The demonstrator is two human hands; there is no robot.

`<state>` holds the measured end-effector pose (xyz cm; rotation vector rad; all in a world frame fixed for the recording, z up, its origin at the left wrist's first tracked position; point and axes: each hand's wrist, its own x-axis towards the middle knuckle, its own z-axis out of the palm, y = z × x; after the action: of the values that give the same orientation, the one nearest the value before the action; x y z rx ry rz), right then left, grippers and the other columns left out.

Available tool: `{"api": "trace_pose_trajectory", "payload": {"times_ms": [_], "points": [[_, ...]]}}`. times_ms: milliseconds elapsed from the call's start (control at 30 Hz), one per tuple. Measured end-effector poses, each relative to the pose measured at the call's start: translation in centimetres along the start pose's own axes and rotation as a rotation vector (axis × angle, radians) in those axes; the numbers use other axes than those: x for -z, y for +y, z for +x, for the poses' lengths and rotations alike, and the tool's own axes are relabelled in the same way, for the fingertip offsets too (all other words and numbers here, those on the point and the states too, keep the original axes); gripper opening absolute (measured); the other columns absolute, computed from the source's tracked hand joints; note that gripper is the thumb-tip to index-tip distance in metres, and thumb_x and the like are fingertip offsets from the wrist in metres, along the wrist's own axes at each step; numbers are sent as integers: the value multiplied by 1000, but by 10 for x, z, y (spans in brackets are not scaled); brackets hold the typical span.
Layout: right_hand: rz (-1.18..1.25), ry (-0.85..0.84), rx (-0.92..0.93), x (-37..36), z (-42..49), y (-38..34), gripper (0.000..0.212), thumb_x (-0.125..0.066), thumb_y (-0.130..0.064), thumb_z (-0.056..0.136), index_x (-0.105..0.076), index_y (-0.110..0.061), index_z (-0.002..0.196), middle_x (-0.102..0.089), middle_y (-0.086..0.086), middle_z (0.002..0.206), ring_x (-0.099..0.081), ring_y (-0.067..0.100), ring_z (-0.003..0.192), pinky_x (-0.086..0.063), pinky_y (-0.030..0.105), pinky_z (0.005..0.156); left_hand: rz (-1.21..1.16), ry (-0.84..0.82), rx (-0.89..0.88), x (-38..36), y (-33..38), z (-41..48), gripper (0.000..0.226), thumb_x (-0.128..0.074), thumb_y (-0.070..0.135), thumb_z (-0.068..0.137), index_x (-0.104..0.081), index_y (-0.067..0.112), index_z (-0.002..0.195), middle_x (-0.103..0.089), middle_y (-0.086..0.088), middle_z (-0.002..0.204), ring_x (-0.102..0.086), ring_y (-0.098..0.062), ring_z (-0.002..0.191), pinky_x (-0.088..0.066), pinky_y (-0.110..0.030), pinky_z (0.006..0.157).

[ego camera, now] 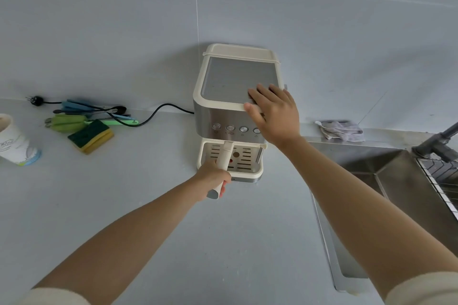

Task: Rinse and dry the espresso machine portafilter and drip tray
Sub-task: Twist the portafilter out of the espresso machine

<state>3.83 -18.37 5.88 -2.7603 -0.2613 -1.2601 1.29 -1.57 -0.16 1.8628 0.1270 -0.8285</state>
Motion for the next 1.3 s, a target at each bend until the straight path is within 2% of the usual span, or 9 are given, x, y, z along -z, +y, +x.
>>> {"api": "trace_pose_trajectory", "payload": {"times_ms": [233, 433, 567, 700, 833, 900, 1000, 1300], "points": [[-19, 136, 35, -9, 1, 5, 49, -30, -39, 97, -65, -12, 77, -61, -1, 71, -53, 20, 64, -38, 29, 60, 31, -16, -18, 2, -1, 4, 31, -51, -7, 79, -43, 12, 102, -45, -8, 66, -44, -17, 45, -40, -21, 42], [-22, 225, 65, -16, 0, 8, 48, -31, -38, 97, -65, -12, 75, -61, -1, 69, -53, 20, 63, -38, 28, 59, 91, -46, -22, 6, -7, 11, 34, -55, -5, 80, -41, 12, 106, -47, -9, 71, -48, -16, 49, -43, -24, 46], [-22, 243, 75, -19, -1, 9, 48, -31, -38, 96, -65, -12, 75, -62, -1, 69, -55, 21, 64, -38, 28, 59, 241, -101, -70, 38, -5, 20, 19, -53, -6, 78, -43, 8, 86, -45, -8, 57, -43, -15, 34, -36, -20, 41], [-23, 258, 84, -22, -1, 12, 48, -32, -38, 96, -65, -12, 74, -62, -1, 68, -55, 21, 63, -40, 29, 58, 361, -169, -69, 68, 2, 30, 20, -55, -5, 79, -46, 7, 92, -45, -9, 61, -41, -17, 38, -36, -19, 40], [-31, 253, 92, -22, -2, 13, 47, -32, -38, 96, -66, -12, 76, -63, -1, 71, -56, 21, 65, -40, 29, 59, 397, -230, -89, 88, 12, 38, 22, -55, -8, 78, -47, 13, 76, -43, -8, 60, -41, -12, 35, -35, -20, 37], [-23, 237, 94, -21, -2, 13, 47, -32, -38, 97, -67, -11, 79, -64, 0, 73, -56, 21, 67, -41, 29, 61, 400, -261, -77, 97, 18, 42, 22, -62, -2, 70, -48, 13, 77, -44, -7, 60, -42, -11, 34, -35, -20, 37], [-17, 206, 97, -20, -3, 13, 47, -31, -38, 97, -67, -11, 82, -63, 1, 75, -55, 22, 68, -42, 30, 61, 430, -326, -65, 110, 25, 51, 28, -61, 8, 56, -48, 11, 81, -45, -8, 63, -42, -11, 33, -36, -20, 36], [-24, 237, 87, -18, -4, 11, 50, -33, -39, 97, -71, -8, 88, -70, 5, 84, -63, 28, 76, -51, 34, 66, 513, -417, -42, 129, 31, 81, 34, -63, 9, 54, -50, 8, 85, -49, -9, 62, -43, -11, 33, -37, -19, 38]]}}
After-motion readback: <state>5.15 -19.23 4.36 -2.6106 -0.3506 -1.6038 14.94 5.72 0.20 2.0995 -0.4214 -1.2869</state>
